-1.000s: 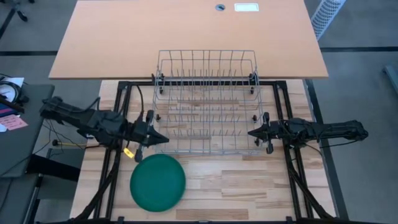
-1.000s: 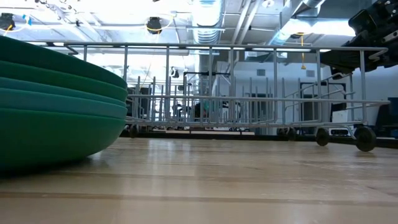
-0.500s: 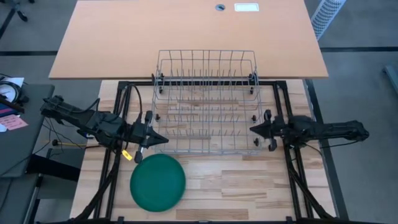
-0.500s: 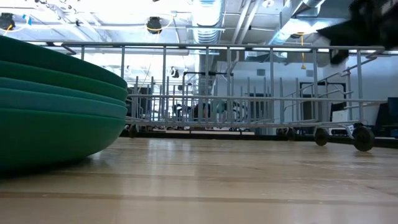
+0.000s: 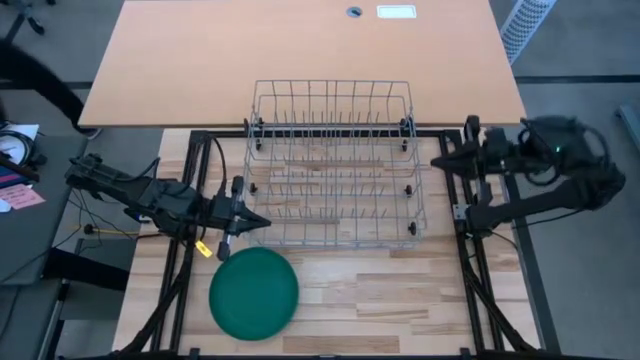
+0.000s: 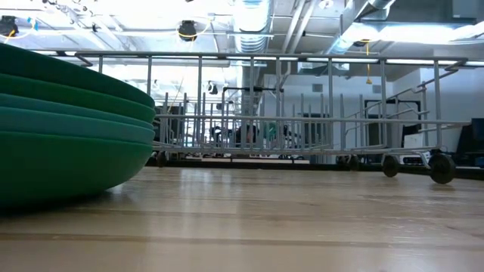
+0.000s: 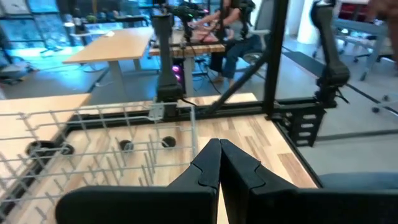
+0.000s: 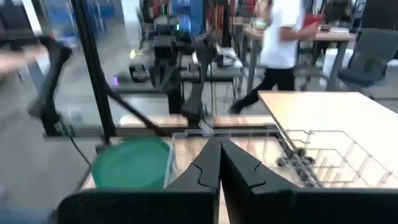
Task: Sort dishes
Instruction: Put the dark blue plate in the dish rack
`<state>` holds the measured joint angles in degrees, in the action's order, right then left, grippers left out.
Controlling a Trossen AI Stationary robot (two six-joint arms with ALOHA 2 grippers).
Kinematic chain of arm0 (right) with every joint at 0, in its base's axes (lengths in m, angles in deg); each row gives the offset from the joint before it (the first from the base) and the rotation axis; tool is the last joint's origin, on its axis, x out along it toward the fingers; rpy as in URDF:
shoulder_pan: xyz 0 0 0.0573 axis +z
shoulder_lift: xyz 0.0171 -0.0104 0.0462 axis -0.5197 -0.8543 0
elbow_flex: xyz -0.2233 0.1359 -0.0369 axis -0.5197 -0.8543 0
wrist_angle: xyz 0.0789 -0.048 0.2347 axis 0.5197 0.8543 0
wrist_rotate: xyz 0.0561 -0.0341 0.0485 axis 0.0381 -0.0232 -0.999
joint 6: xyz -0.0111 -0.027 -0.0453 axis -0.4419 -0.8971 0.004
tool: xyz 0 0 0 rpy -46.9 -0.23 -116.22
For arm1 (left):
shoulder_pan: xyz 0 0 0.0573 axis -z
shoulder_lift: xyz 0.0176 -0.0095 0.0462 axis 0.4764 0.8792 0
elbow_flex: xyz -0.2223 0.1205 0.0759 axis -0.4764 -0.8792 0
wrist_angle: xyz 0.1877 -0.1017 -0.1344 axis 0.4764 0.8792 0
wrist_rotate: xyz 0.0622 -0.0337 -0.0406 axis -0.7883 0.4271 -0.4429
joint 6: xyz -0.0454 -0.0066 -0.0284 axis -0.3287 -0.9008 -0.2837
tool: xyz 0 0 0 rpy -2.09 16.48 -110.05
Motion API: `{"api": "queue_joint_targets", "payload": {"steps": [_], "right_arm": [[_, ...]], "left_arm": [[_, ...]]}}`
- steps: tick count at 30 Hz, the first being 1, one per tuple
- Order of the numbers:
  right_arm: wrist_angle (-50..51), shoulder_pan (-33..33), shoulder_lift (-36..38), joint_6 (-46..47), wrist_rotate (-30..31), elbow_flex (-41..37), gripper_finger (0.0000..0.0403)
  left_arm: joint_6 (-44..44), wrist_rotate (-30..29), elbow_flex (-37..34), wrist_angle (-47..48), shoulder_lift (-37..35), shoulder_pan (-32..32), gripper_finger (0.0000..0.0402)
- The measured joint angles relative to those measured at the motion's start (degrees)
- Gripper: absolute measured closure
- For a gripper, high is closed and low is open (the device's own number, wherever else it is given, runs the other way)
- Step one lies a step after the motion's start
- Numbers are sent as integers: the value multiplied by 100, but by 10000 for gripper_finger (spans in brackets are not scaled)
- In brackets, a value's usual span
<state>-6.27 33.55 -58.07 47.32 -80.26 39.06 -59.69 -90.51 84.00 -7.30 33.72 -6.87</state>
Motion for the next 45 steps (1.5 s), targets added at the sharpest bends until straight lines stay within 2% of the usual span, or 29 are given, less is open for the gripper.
{"api": "queue_joint_targets", "payload": {"steps": [3, 5, 7, 11, 15, 18, 21, 25, 31, 41, 45], "right_arm": [[707, 47, -570, 83, 0, 731, 388], [785, 300, -699, 350, 0, 633, 388], [555, 784, -695, 465, 3, 192, 388], [-1143, 1855, -650, 178, 80, -1059, 388], [-3002, 2772, -647, 165, 819, -2182, 388], [-3743, 3298, -852, 202, 1645, -2807, 388], [-3812, 3622, -1129, 617, 2238, -3057, 388], [-3911, 3835, -1378, 971, 2413, -3066, 388], [-3922, 3950, -1486, 1393, 2411, -3063, 388], [-3868, 4115, -1984, 1815, 2401, -3063, 388], [-3860, 4107, -2216, 2138, 2400, -3063, 388]], "left_arm": [[-5, -236, 0, -10, 0, 0, 401], [-59, -263, 0, -8, 3, -2, 401], [-142, -261, 0, -35, 1, 0, 402], [-226, -274, 0, -129, 2, 88, 401], [-268, -271, 0, -113, 75, 191, 402], [-431, -273, 0, -78, 138, 296, 401], [-590, -192, 0, -87, 128, 460, 402], [-710, 93, 0, -84, 131, 790, 401], [-1173, 72, 0, 239, 130, 1533, 401], [-3105, -1344, 3, 1436, 541, 2677, 402], [-4245, -1349, 2, 2091, 772, 2797, 402]]}}
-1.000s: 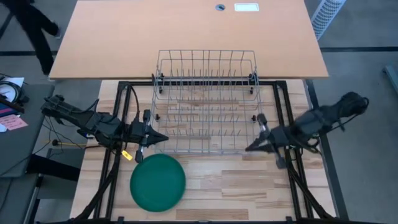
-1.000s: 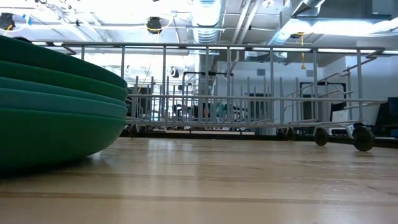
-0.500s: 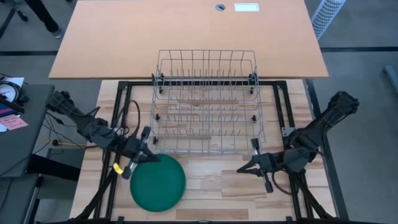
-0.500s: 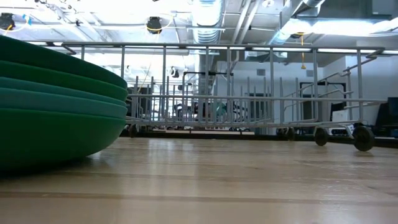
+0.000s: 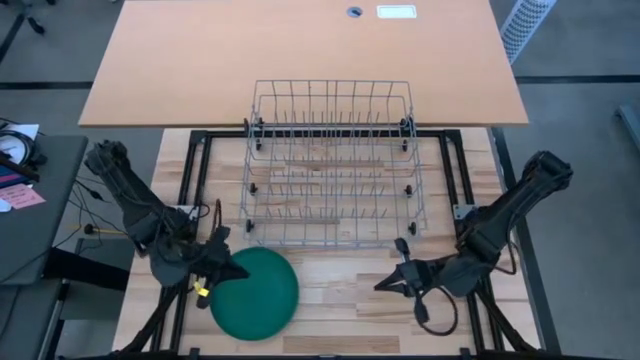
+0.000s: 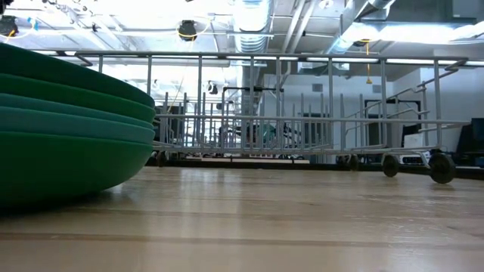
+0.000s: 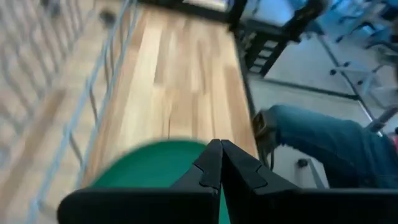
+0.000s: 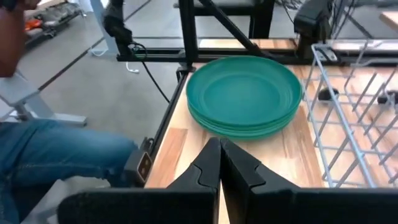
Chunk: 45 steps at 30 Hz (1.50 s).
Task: Sort dishes
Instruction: Put the dark blue plate in the dish rack
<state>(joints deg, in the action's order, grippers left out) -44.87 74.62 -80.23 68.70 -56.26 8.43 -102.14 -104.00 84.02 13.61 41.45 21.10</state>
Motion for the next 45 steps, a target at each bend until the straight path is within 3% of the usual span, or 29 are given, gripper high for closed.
{"api": "queue_joint_targets", "payload": {"steps": [6, 10, 16, 21, 27, 32, 36, 45], "right_arm": [[8, -52, -14, 30, -3, 0, 388], [23, -120, 32, 38, -3, 27, 388], [461, -174, 33, -19, -7, 322, 388], [616, -223, 32, -155, -6, 413, 388], [626, -345, 32, -310, -40, 415, 388], [639, -490, 32, -310, -39, 415, 388], [639, -494, 32, -281, -38, 415, 388], [567, -525, 32, -271, -33, 415, 388]], "left_arm": [[-1625, 196, 0, 1062, 393, 155, 402], [-2483, 722, -1, 1546, 614, 199, 402], [-3749, 845, 0, 2192, 766, 303, 402], [-4414, 1247, 0, 2650, 853, 368, 378], [-5207, 1265, -27, 3140, 861, 366, 303], [-5933, 1259, -468, 3258, 862, 363, 254], [-6407, 1366, -849, 3198, 862, 363, 239], [-6324, 1268, -933, 3166, 868, 363, 237]]}}
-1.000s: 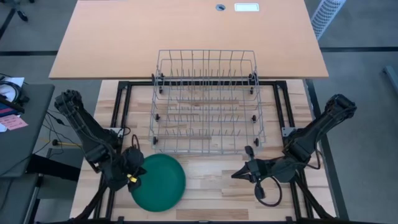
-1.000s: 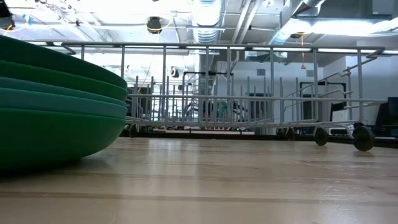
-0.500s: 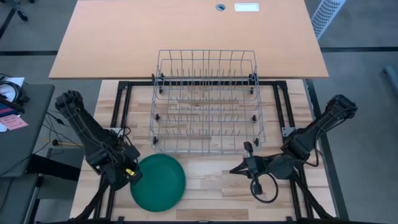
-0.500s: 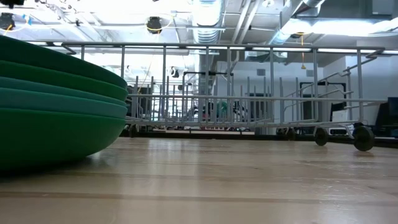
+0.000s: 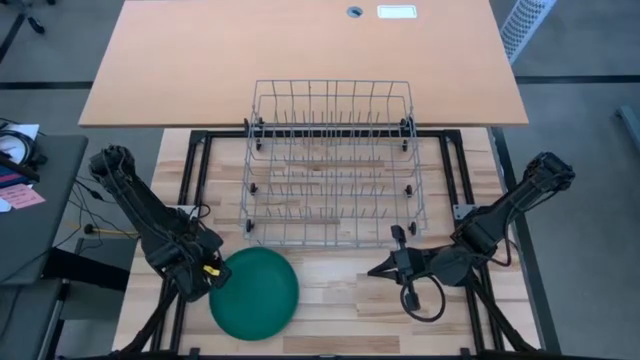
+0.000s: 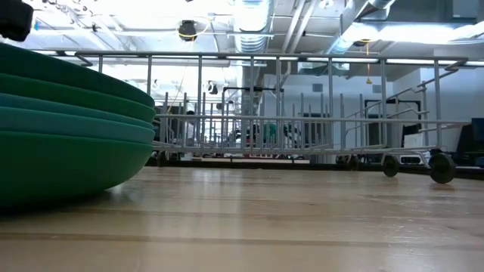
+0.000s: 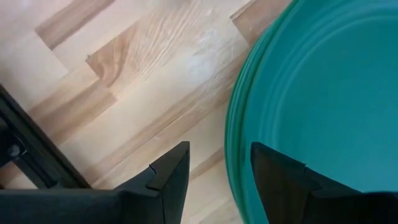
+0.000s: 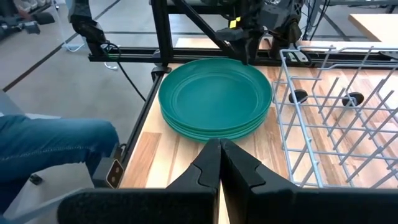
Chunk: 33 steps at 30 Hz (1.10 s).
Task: Sort dishes
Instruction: Put the dark blue plate in the dish rack
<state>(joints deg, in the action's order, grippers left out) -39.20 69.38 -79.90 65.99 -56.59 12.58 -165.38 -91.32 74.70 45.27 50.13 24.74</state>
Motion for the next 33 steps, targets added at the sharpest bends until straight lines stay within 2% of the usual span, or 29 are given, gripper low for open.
{"api": "queue_joint_targets", "payload": {"steps": [16, 30, 33], "right_arm": [[-22, -2, 0, 6, 28, 0, 388], [-16, -2, 0, -13, 28, 0, 388], [-17, -2, 0, -40, 27, 0, 388]], "left_arm": [[274, 62, -3, -408, 775, 0, 237], [189, 179, -3, -378, 621, 0, 238], [189, 191, -3, -377, 621, 0, 248]]}}
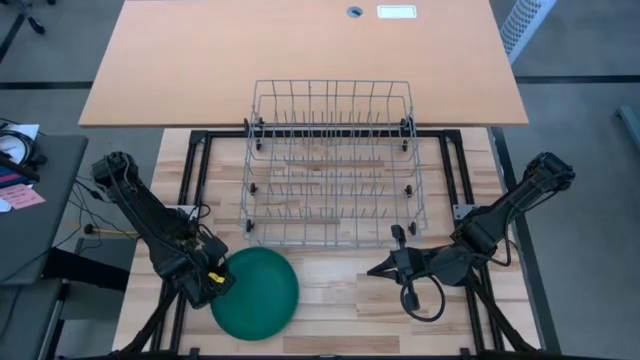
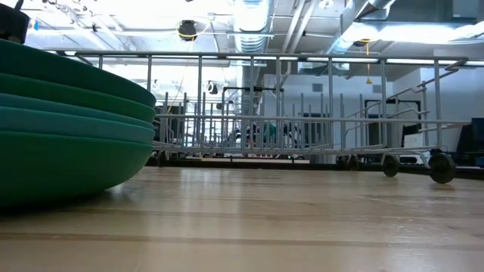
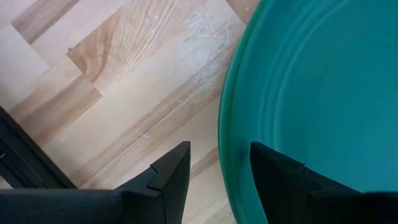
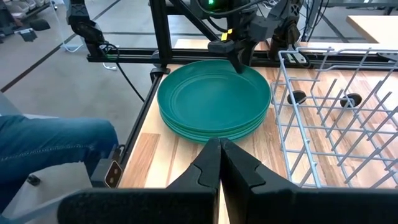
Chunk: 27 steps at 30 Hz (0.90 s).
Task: Sort dishes
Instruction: Put the dark blue plate in the dish rack
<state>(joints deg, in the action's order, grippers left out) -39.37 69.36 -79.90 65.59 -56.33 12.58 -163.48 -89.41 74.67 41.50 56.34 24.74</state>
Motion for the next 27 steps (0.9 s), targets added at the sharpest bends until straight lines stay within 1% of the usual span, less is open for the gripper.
{"api": "queue_joint_targets", "payload": {"steps": [4, 10, 14, 16, 20, 27], "right_arm": [[1, 0, 0, -10, 1, 0, 388], [-1, 0, 0, -11, 0, 0, 388], [0, 0, 0, -11, 0, -2, 388], [1, 0, 0, -11, 0, -2, 388], [-1, -60, -2, -11, 0, -2, 388], [11, -173, -63, -7, 0, -7, 388]], "left_arm": [[2, 27, 0, -10, 0, 0, 283], [39, 158, 14, 9, 0, 0, 349], [62, 156, 229, 231, 0, -2, 386], [78, 134, 389, 335, 0, -2, 393], [207, 25, 639, 555, 0, -2, 391], [336, -141, 750, 721, 0, -2, 391]]}}
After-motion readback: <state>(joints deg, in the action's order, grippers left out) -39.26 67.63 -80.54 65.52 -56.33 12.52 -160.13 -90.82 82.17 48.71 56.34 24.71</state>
